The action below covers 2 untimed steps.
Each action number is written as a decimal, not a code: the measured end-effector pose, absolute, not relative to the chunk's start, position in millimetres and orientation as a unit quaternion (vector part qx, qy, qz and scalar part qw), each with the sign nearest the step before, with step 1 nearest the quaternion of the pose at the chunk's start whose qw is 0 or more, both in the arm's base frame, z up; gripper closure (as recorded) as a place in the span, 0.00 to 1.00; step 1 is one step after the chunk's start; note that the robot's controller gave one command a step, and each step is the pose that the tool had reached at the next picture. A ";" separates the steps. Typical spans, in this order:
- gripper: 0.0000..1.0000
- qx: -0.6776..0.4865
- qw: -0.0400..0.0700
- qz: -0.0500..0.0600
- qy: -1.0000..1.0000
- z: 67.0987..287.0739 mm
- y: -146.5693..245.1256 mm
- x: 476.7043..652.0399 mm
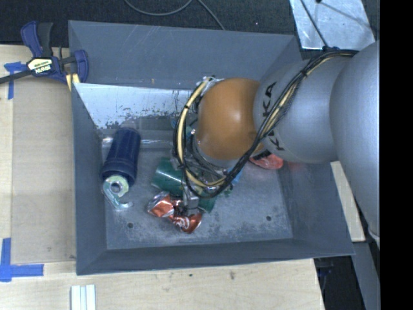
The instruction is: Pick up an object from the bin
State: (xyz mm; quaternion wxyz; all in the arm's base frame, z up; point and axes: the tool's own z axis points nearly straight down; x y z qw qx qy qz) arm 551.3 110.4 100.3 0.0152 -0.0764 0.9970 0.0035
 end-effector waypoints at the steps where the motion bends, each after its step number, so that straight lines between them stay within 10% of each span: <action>1: 0.00 0.066 0.021 0.007 0.998 94.1 113.4 551.5; 2: 1.00 0.030 0.034 0.011 0.999 84.7 106.6 570.2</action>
Offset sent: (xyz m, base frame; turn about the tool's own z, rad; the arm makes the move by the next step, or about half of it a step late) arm 0.0067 -0.0064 -0.0303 0.2101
